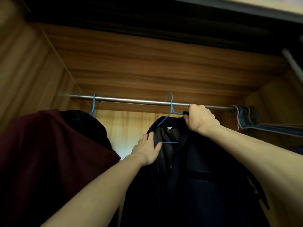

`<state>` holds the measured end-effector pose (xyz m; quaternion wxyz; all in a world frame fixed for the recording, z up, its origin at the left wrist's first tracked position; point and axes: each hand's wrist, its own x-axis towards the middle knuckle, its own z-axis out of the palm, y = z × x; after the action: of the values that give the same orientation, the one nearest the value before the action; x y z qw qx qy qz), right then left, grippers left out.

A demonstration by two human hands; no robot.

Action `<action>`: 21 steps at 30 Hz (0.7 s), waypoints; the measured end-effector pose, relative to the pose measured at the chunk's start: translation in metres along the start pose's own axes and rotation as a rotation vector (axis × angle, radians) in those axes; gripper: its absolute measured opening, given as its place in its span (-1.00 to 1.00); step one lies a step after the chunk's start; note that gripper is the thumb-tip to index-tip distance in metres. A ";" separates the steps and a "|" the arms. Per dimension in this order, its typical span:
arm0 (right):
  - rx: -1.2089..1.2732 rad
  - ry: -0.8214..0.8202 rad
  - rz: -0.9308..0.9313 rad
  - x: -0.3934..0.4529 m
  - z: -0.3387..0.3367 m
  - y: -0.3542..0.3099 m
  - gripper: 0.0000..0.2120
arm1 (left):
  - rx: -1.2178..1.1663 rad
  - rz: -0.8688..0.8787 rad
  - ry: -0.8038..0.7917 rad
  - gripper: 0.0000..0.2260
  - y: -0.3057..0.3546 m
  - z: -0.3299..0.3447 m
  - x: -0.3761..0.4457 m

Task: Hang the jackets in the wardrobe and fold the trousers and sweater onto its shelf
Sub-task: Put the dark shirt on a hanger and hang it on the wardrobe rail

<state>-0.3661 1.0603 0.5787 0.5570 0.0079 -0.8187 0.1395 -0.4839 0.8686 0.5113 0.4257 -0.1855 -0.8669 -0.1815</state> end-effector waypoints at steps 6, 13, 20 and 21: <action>0.005 -0.083 0.051 -0.004 0.007 0.003 -0.83 | 0.112 0.086 0.025 -0.52 -0.002 0.005 -0.010; -0.042 -0.101 0.031 -0.015 0.005 0.002 -0.84 | 0.096 0.153 0.083 -0.60 -0.002 -0.004 -0.030; -0.333 -0.047 -0.110 -0.043 -0.014 -0.010 -0.76 | 0.060 0.156 0.141 -0.62 -0.006 -0.025 -0.059; -0.374 -0.039 -0.131 -0.049 -0.016 -0.011 -0.73 | 0.051 0.157 0.145 -0.62 -0.006 -0.029 -0.063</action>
<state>-0.3309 1.0462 0.5417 0.5408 -0.0399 -0.8386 -0.0517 -0.4312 0.8391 0.4760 0.5047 -0.2282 -0.8210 -0.1384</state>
